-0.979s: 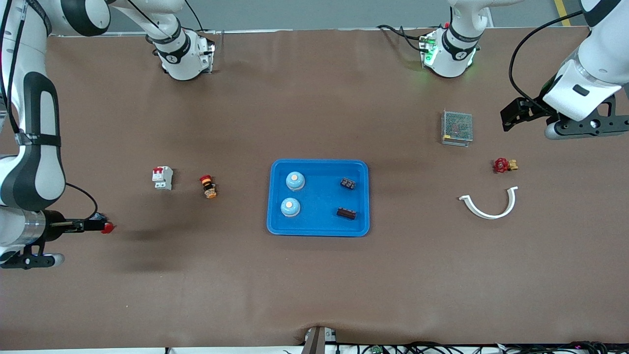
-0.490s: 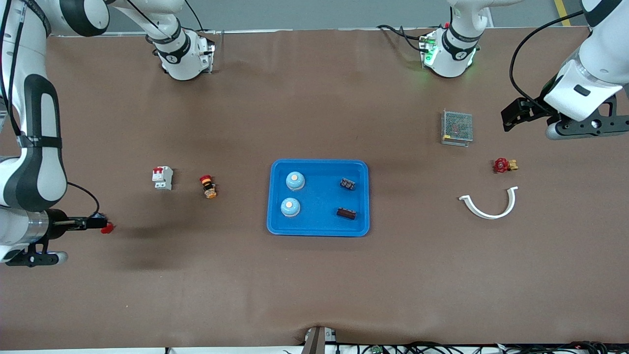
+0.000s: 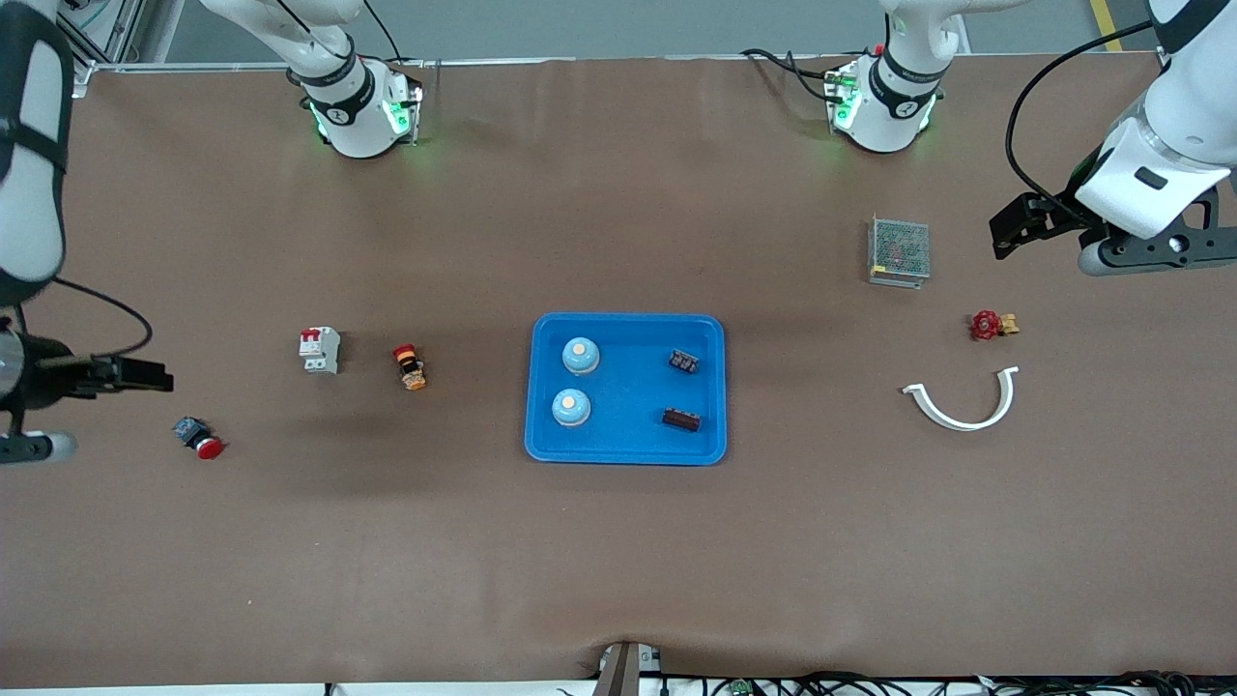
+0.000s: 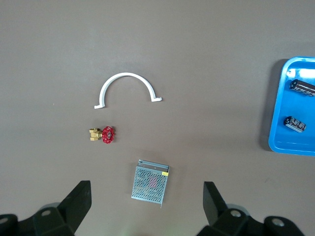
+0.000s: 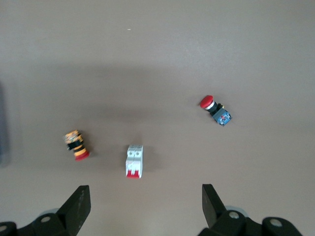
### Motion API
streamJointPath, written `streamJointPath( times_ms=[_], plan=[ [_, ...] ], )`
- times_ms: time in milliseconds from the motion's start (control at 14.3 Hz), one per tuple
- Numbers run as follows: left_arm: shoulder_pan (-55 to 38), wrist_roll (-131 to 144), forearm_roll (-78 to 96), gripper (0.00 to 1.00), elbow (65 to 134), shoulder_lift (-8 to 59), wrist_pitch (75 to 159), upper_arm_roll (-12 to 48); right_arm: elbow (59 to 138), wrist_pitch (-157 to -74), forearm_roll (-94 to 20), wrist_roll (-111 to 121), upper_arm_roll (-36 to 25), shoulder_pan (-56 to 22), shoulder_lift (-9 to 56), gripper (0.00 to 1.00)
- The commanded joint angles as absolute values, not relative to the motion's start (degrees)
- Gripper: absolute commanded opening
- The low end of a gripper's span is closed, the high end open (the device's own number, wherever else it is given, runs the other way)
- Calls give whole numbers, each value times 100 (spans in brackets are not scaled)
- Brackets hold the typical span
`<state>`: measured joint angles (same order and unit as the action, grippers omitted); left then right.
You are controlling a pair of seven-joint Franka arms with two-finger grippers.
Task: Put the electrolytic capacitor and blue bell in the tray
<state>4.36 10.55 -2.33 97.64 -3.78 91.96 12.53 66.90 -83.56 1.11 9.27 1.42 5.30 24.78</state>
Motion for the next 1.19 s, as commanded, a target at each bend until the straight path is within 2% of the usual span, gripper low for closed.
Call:
streamJointPath(
  times_ms=[0,140,490,630,1119],
  plan=[
    [475,993,-114,100,9853,-527,9246,1222,6908,-8166,88,897,70,449,1935,100],
    [483,967,-114,100,9835,-527,9264,1204,6995,-8043,70,818,79,387,1610,100],
    [598,940,-114,100,9835,-527,9308,1213,8347,-8805,-70,272,114,264,494,100],
    [598,940,-114,100,9844,-536,9299,1213,8656,-8921,-79,238,114,237,177,100],
    [598,932,-114,100,9870,-536,9264,1222,9079,-8930,-316,-237,211,167,-369,100]
  ],
)
